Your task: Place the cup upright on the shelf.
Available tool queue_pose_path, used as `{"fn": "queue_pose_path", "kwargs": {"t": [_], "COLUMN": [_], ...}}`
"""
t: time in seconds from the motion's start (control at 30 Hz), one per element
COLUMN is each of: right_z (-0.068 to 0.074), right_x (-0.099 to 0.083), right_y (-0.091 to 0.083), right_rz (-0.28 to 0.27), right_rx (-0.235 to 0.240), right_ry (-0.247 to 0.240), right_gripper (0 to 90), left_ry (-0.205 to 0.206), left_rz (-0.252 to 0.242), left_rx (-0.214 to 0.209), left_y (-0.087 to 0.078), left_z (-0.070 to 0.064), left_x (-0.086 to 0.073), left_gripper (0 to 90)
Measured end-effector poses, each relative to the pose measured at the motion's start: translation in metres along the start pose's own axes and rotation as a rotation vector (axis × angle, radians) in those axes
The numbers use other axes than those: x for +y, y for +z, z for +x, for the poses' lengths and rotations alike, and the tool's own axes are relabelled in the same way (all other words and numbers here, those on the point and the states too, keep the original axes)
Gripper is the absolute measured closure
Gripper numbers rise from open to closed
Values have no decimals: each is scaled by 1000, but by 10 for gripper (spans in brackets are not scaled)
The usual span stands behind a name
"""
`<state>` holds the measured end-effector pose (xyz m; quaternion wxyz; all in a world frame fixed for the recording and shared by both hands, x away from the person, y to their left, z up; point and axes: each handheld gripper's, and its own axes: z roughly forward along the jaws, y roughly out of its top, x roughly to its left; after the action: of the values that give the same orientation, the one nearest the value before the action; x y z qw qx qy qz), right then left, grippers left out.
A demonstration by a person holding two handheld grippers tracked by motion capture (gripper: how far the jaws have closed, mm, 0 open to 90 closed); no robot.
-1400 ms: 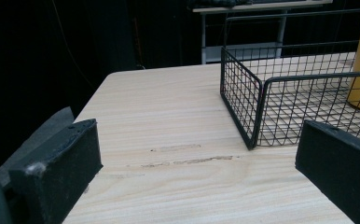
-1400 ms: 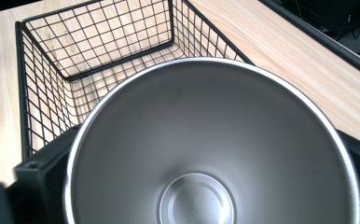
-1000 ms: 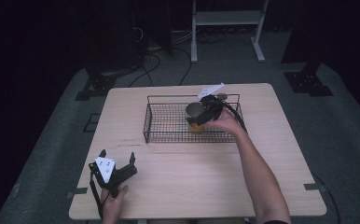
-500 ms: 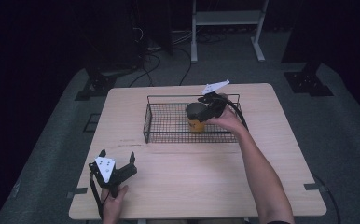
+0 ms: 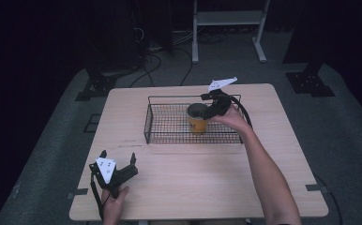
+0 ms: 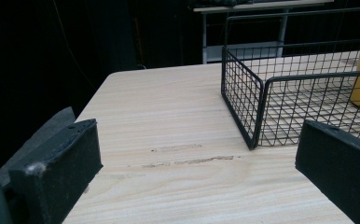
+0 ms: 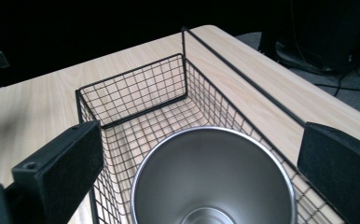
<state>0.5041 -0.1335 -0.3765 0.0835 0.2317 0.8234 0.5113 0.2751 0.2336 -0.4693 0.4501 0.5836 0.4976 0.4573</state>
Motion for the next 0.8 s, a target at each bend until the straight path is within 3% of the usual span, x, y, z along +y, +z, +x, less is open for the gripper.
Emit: {"fn": "queue_pose_path", "kwargs": {"t": [0.53,0.8], "right_z": [4,4], "right_x": [0,-4], "right_y": [-17,-36], "right_rz": [-6,-21], "right_rx": [-11,-16], "right_ry": [-9,-4], "right_gripper": [0,0], "left_ry": [0,0], "left_rz": [-2,0], "left_rx": [-3,-3], "left_y": [0,0], "left_z": [0,0], "left_x": [0,0], "left_gripper": [0,0]}}
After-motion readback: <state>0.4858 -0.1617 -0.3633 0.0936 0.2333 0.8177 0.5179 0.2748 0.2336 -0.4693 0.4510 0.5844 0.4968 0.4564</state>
